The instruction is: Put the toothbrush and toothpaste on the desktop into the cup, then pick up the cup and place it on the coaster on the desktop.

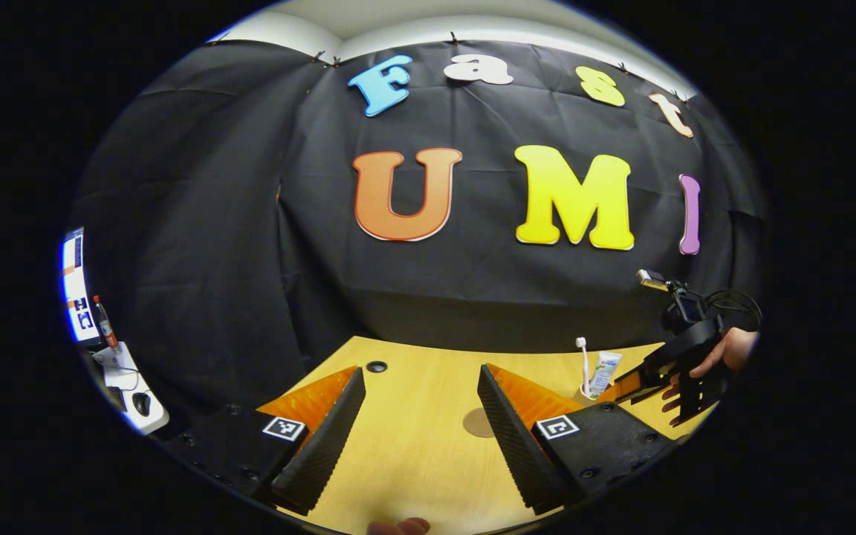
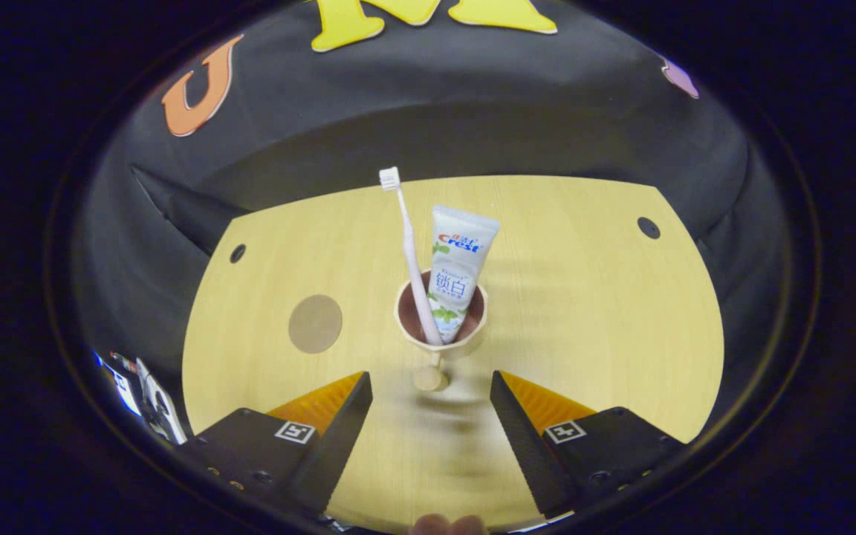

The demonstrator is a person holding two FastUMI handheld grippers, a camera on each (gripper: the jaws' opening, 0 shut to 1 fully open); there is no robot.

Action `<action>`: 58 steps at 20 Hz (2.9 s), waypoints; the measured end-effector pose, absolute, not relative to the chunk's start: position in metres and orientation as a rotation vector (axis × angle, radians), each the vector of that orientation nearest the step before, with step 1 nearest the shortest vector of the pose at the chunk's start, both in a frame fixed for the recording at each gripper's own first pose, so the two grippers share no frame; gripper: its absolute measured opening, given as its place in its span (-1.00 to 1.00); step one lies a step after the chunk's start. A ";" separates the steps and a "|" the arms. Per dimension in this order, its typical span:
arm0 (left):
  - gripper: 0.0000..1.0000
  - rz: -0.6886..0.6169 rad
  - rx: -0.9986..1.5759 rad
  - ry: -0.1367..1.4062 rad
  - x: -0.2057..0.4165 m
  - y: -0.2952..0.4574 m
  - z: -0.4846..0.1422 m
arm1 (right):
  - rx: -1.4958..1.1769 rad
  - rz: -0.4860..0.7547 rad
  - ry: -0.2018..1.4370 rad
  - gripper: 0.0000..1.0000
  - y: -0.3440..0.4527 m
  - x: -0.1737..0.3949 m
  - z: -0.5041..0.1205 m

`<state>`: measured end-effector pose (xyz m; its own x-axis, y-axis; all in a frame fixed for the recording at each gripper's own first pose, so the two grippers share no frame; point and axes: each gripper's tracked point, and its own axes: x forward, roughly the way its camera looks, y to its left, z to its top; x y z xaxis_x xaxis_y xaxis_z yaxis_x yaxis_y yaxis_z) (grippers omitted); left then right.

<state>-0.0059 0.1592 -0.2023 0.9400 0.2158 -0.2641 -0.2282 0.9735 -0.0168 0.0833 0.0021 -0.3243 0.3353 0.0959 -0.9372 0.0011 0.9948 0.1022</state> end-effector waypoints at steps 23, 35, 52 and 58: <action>0.94 0.449 -0.071 0.399 -0.076 0.238 -0.228 | 0.038 -0.032 1.520 0.13 -0.005 0.096 -0.422; 0.94 0.433 -0.085 0.425 -0.097 0.237 -0.232 | -0.041 -0.023 1.493 -0.23 -0.010 0.093 -0.416; 0.94 0.415 -0.141 0.480 -0.119 0.226 -0.249 | -0.028 -0.011 1.506 -0.27 -0.016 0.096 -0.402; 0.95 0.398 -0.151 0.496 -0.121 0.215 -0.254 | -0.040 -0.010 1.492 -0.53 -0.017 0.098 -0.397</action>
